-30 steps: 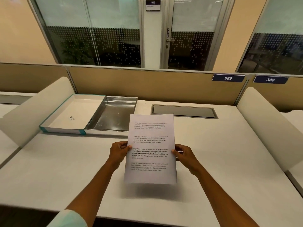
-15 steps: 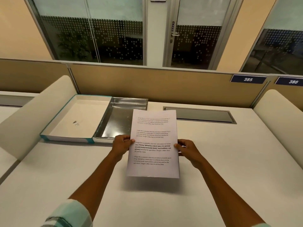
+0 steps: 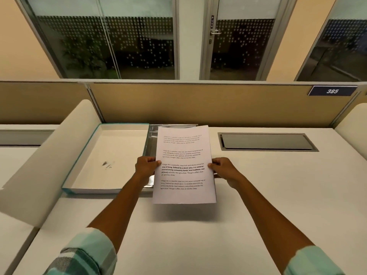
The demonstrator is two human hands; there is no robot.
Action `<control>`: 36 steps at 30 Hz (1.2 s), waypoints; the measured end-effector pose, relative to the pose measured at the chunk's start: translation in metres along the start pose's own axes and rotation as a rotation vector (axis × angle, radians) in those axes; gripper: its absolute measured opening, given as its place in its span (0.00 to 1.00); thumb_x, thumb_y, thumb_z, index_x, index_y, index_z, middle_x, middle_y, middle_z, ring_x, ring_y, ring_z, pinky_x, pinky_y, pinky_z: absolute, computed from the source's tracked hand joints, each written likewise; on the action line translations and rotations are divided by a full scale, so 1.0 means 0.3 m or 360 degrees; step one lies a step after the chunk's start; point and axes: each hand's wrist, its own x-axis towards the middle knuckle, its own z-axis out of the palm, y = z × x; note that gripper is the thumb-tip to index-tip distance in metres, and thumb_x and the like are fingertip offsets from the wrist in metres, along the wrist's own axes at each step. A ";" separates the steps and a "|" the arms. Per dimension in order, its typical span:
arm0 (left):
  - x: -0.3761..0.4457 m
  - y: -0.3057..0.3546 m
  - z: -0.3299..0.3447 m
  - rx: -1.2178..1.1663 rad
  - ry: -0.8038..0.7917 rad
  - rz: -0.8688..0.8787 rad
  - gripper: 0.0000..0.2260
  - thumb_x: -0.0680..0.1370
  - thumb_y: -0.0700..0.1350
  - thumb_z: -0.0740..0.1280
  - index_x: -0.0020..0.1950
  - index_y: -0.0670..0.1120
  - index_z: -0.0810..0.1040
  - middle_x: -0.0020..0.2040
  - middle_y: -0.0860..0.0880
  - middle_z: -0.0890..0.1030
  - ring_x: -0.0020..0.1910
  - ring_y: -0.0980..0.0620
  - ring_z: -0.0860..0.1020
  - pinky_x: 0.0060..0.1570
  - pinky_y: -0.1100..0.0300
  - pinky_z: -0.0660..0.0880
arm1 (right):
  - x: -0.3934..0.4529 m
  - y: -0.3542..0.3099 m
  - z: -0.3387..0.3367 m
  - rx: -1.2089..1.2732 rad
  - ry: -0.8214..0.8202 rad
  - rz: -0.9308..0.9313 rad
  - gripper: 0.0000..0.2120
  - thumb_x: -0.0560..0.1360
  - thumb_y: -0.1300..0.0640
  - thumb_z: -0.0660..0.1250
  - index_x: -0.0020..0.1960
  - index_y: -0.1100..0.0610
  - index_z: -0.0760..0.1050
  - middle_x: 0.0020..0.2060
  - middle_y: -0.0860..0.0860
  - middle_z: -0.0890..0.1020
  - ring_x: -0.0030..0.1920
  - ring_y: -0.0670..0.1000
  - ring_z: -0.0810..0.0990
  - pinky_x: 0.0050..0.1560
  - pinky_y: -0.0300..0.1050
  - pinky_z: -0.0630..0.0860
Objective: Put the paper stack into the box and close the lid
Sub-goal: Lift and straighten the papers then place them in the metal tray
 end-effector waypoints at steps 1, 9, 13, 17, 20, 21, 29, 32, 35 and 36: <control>0.030 0.001 -0.014 0.0015 0.0006 -0.0006 0.11 0.75 0.38 0.69 0.56 0.35 0.80 0.55 0.37 0.83 0.51 0.37 0.82 0.55 0.40 0.79 | 0.026 -0.012 0.017 -0.0008 0.0007 0.0020 0.08 0.80 0.59 0.63 0.57 0.57 0.77 0.48 0.49 0.83 0.43 0.47 0.83 0.30 0.34 0.78; 0.235 0.027 -0.082 0.0181 0.0049 0.0004 0.08 0.75 0.41 0.70 0.52 0.39 0.81 0.54 0.38 0.83 0.50 0.37 0.82 0.53 0.43 0.80 | 0.228 -0.091 0.118 -0.0067 0.0036 0.0224 0.14 0.79 0.59 0.64 0.63 0.64 0.73 0.58 0.57 0.81 0.53 0.56 0.80 0.48 0.48 0.79; 0.327 0.027 -0.085 0.0246 0.0091 -0.0020 0.09 0.76 0.41 0.70 0.52 0.36 0.80 0.54 0.38 0.83 0.47 0.40 0.82 0.52 0.45 0.80 | 0.320 -0.103 0.155 -0.0100 0.0078 0.0315 0.15 0.78 0.59 0.65 0.62 0.65 0.73 0.60 0.59 0.80 0.52 0.56 0.80 0.52 0.51 0.79; 0.399 0.023 -0.080 0.0348 0.0133 -0.0041 0.11 0.75 0.42 0.70 0.50 0.34 0.80 0.54 0.37 0.83 0.49 0.38 0.82 0.52 0.47 0.80 | 0.405 -0.100 0.191 -0.0144 0.0130 0.0416 0.17 0.78 0.59 0.67 0.64 0.66 0.71 0.61 0.59 0.79 0.55 0.57 0.79 0.55 0.53 0.78; 0.439 0.015 -0.074 0.0413 0.0140 -0.0054 0.11 0.75 0.42 0.70 0.51 0.35 0.80 0.54 0.37 0.83 0.50 0.37 0.82 0.53 0.46 0.80 | 0.448 -0.088 0.214 -0.0168 0.0155 0.0472 0.17 0.77 0.59 0.67 0.63 0.65 0.71 0.61 0.59 0.78 0.57 0.58 0.79 0.55 0.53 0.77; 0.453 0.013 -0.071 0.0431 0.0143 -0.0048 0.10 0.75 0.41 0.70 0.51 0.35 0.80 0.54 0.37 0.83 0.50 0.37 0.82 0.53 0.46 0.80 | 0.464 -0.083 0.220 -0.0169 0.0166 0.0484 0.17 0.77 0.60 0.67 0.63 0.65 0.71 0.62 0.59 0.78 0.58 0.59 0.79 0.54 0.52 0.76; 0.502 0.004 -0.028 0.0634 0.0151 -0.0005 0.09 0.75 0.41 0.69 0.51 0.36 0.79 0.54 0.38 0.83 0.47 0.38 0.83 0.46 0.50 0.80 | 0.549 -0.062 0.248 -0.0271 0.0305 0.0511 0.12 0.76 0.62 0.68 0.58 0.64 0.73 0.59 0.60 0.80 0.55 0.59 0.81 0.49 0.48 0.79; 0.512 -0.005 -0.021 0.0705 0.0133 0.0001 0.10 0.75 0.41 0.68 0.52 0.36 0.79 0.54 0.38 0.83 0.48 0.38 0.83 0.44 0.52 0.79 | 0.562 -0.053 0.262 -0.0389 0.0357 0.0497 0.09 0.76 0.59 0.69 0.52 0.60 0.72 0.56 0.59 0.81 0.45 0.55 0.79 0.41 0.44 0.75; 0.517 -0.012 -0.015 0.0780 0.0153 0.0023 0.10 0.76 0.42 0.68 0.54 0.37 0.77 0.55 0.38 0.82 0.49 0.38 0.82 0.48 0.51 0.79 | 0.571 -0.045 0.274 -0.0509 0.0418 0.0483 0.13 0.76 0.58 0.69 0.57 0.63 0.73 0.54 0.59 0.81 0.44 0.54 0.78 0.41 0.44 0.76; 0.520 -0.013 -0.011 0.0805 0.0163 0.0032 0.11 0.76 0.41 0.68 0.54 0.36 0.77 0.55 0.38 0.82 0.50 0.38 0.82 0.49 0.50 0.79 | 0.573 -0.042 0.275 -0.0537 0.0434 0.0477 0.13 0.76 0.58 0.69 0.57 0.63 0.73 0.54 0.59 0.81 0.43 0.54 0.78 0.41 0.44 0.76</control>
